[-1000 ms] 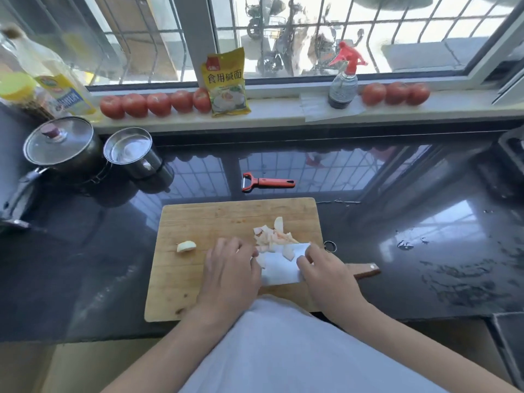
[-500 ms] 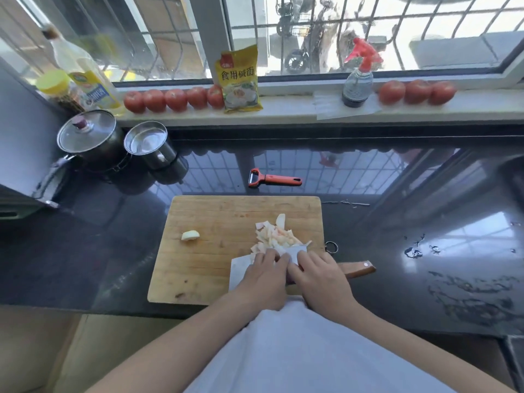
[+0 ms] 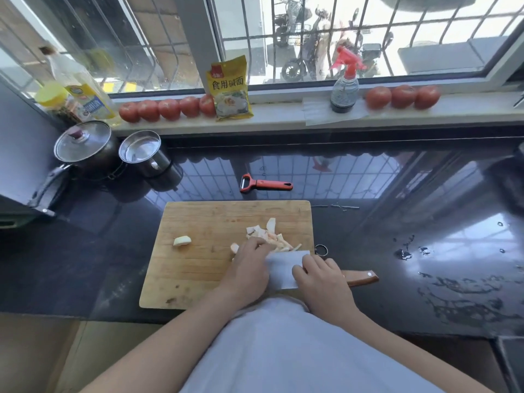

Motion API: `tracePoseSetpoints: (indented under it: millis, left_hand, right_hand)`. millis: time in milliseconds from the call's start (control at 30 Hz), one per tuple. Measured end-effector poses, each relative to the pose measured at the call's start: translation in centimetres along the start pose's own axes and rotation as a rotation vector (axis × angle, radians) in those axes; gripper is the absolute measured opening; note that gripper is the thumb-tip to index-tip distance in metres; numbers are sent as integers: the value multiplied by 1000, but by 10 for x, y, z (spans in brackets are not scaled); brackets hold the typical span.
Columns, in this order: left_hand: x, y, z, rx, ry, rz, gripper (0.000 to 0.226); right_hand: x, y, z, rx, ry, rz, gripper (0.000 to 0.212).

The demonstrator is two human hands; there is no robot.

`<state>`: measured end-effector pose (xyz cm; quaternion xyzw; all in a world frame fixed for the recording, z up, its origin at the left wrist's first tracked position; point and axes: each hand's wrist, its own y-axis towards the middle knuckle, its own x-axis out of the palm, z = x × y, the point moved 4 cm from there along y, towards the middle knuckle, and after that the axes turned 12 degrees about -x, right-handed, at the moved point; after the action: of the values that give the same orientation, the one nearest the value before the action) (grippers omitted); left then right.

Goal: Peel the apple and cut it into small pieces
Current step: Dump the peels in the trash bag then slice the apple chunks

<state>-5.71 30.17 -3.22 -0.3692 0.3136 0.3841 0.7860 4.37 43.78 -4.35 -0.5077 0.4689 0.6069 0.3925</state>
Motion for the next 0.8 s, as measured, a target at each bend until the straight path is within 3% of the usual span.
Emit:
tracePoseSetpoints:
  millis: [100,167,333,500,667,733,800]
  left_hand:
    - [-9,-8,-27,-180,-155,147,45]
    - [-9,-14,-32,-220,-120,95,39]
    - [18,-19,-24,-88,198,-66,41]
    - [14,-6,-23,-61,254,-122,48]
    - [12,10,-20,-63,303,-165,51]
    - [2,19,-23,-102,224,-134,55]
    - [-27,27,-33,-215,-1,-18,52]
  right_hand:
    - [3,-9,6,50,47,-34,28]
    - [5,-12,7,80,75,-43,21]
    - [4,-11,4,85,104,-67,28]
    - [-3,-15,3,52,54,19,19]
    - [-12,-19,2,68,29,80,25]
    - [-18,-18,1,66,65,80,21]
    - [-18,-20,1,100,142,42,18]
